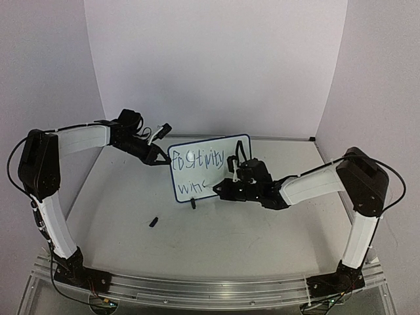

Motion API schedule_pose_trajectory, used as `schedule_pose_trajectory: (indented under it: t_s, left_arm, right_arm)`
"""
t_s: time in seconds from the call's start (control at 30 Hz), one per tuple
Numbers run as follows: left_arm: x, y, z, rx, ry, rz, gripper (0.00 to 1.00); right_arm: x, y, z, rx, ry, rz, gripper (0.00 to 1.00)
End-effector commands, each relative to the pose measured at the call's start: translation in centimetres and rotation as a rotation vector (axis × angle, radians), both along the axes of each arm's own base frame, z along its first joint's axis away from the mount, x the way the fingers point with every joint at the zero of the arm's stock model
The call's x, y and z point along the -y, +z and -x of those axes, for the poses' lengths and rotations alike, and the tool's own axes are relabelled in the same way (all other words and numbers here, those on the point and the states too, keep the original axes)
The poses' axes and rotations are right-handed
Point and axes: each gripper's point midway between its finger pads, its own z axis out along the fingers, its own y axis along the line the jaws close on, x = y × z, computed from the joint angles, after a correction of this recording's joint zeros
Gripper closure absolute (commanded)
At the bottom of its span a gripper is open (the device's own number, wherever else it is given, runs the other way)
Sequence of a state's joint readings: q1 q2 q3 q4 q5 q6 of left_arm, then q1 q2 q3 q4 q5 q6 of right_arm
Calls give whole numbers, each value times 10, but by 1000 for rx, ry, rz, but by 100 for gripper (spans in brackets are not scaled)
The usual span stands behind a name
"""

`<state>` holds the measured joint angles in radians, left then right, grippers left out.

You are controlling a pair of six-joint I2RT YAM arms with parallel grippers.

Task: Write a sentence on the whiteboard
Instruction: Write on the whiteboard with the whiteboard marker without the cap.

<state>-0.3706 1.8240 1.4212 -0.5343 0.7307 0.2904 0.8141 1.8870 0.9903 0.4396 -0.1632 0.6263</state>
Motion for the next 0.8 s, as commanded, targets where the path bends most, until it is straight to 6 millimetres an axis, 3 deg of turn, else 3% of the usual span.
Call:
schedule_pose_trajectory:
  t_s: [0.0,0.27,0.77]
  left_arm:
    - [-1,17,-3,75,-9,-20,100]
    - [-1,17,-3,75,-10,-18,100]
    - [0,17,-2,75,-11,-18,100]
  right_arm:
    - [19,5,-9,21,-88,27,100]
    - [23,0,-4,11,-86,44,100]
    - [-1,-9,-4,-16,-1,38,100]
